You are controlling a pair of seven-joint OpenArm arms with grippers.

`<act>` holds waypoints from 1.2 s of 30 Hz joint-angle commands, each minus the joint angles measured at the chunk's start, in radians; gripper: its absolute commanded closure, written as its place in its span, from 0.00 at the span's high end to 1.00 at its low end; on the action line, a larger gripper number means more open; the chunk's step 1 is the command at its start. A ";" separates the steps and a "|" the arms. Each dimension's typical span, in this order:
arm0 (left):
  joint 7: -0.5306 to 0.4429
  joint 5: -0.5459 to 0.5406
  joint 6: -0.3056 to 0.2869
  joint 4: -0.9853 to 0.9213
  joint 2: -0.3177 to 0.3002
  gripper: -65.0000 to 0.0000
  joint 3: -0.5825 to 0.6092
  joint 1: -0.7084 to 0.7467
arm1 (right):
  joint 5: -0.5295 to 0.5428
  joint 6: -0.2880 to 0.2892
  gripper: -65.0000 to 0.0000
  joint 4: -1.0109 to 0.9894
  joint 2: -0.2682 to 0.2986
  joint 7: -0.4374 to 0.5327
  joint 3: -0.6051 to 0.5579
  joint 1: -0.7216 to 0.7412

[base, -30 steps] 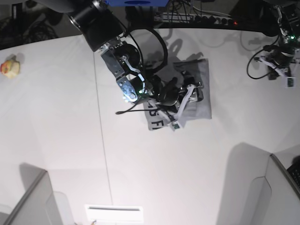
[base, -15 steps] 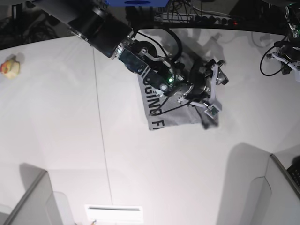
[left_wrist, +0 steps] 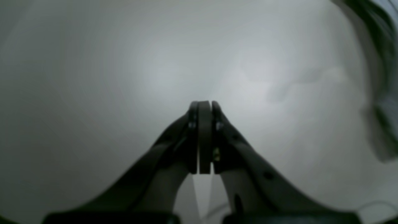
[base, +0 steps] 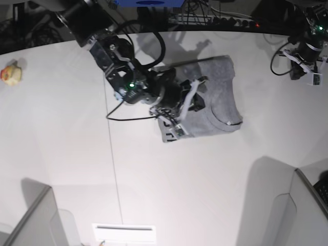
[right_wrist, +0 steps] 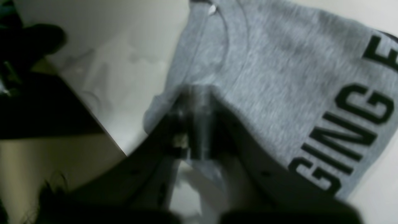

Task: Fold the T-shirt properly
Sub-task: 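Press the folded bundle flat with both grippers and release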

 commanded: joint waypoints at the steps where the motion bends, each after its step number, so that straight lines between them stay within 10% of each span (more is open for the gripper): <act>1: 0.000 -0.021 -0.018 0.051 0.005 0.00 -0.005 -0.005 | -0.007 0.003 0.00 0.034 0.022 0.019 0.047 -0.011; 6: 0.212 -0.235 -0.084 0.060 0.050 0.00 -0.039 -0.101 | -0.007 0.004 0.00 0.163 0.088 0.019 0.228 -0.163; 14: 0.262 -0.492 -0.079 -0.070 0.053 0.83 0.019 -0.190 | -0.005 0.004 0.00 0.216 0.180 0.019 0.308 -0.312; 36: 0.258 -0.356 -0.076 -0.487 0.110 0.84 0.331 -0.411 | -0.005 0.004 0.00 0.219 0.186 0.123 0.308 -0.410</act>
